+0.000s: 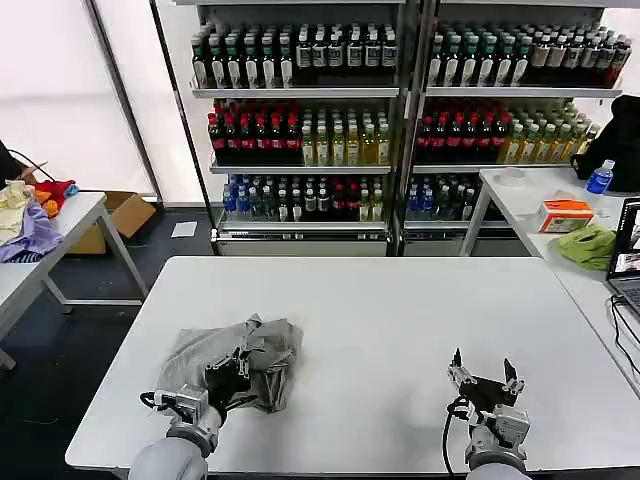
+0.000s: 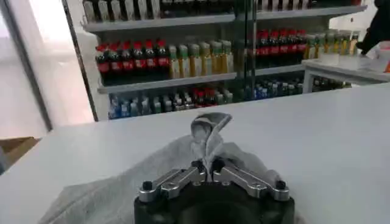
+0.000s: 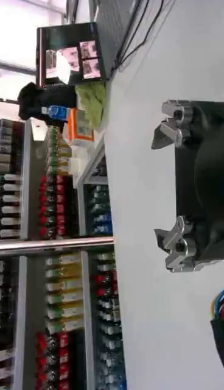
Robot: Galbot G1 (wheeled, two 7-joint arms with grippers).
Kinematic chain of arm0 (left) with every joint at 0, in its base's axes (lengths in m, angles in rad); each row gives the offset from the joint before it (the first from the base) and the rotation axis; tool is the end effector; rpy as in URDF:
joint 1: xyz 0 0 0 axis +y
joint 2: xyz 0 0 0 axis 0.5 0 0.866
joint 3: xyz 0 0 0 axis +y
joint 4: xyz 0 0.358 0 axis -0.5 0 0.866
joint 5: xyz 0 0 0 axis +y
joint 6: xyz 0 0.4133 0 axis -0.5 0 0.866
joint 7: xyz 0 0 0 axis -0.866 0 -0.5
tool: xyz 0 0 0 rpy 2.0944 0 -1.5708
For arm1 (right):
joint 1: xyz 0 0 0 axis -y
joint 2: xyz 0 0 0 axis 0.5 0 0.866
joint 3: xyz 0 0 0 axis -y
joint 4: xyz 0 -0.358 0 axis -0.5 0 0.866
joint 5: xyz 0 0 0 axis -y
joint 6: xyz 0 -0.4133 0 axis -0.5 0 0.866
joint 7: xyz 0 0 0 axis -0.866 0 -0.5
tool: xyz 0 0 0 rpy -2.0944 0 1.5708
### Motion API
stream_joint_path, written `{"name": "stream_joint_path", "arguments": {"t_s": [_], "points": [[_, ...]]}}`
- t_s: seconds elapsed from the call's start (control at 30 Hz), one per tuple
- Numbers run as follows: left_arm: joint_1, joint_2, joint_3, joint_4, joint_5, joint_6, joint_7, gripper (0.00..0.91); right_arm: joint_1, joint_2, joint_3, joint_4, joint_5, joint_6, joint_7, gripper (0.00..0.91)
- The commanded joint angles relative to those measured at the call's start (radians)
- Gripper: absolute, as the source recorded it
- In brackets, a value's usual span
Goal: Fold and organize the clothes.
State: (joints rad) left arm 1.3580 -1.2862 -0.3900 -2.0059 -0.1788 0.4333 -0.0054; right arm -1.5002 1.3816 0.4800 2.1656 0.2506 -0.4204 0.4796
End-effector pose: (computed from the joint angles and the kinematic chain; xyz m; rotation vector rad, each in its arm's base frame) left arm 0.2954 0.0037 -0.2949 -0.3057 -2.7752 -0.1261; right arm 0.2519 -0.0091 -0.2638 -0.4375 -2.7992 -0.0018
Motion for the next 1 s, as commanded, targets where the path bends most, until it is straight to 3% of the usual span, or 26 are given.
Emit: {"name": "stream_joint_path", "arguments": {"t_s": [0.03, 0.2, 0.23, 0.27, 0.6, 0.83, 1.0], "points": [[-0.020, -0.032, 0.029, 0.031, 0.005, -0.003, -0.001, 0.000, -0.006, 0.000, -0.001, 0.003, 0.000, 0.001, 0.000, 0.907], [-0.013, -0.041, 0.046, 0.030, -0.003, -0.006, 0.015, 0.010, -0.007, -0.002, 0.003, 0.004, 0.000, 0.001, -0.001, 0.907], [-0.009, -0.044, 0.058, 0.027, -0.017, -0.011, 0.015, 0.645, -0.007, -0.001, 0.002, 0.005, 0.000, 0.001, 0.000, 0.907], [-0.008, -0.048, 0.064, 0.026, -0.045, -0.016, 0.016, 0.907, -0.007, 0.001, -0.001, 0.005, -0.001, 0.002, -0.001, 0.907], [0.009, -0.069, 0.126, -0.012, -0.305, -0.027, 0.017, 0.907, 0.012, 0.009, -0.021, 0.009, -0.004, -0.006, 0.000, 0.907], [0.022, -0.040, 0.011, -0.160, -0.582, -0.030, -0.057, 0.907, 0.012, -0.010, -0.043, -0.021, -0.005, 0.013, -0.005, 0.907], [0.001, 0.034, -0.140, -0.189, -0.498, -0.025, -0.115, 0.907, 0.053, -0.033, -0.067, -0.022, -0.001, -0.003, -0.008, 0.907]]}}
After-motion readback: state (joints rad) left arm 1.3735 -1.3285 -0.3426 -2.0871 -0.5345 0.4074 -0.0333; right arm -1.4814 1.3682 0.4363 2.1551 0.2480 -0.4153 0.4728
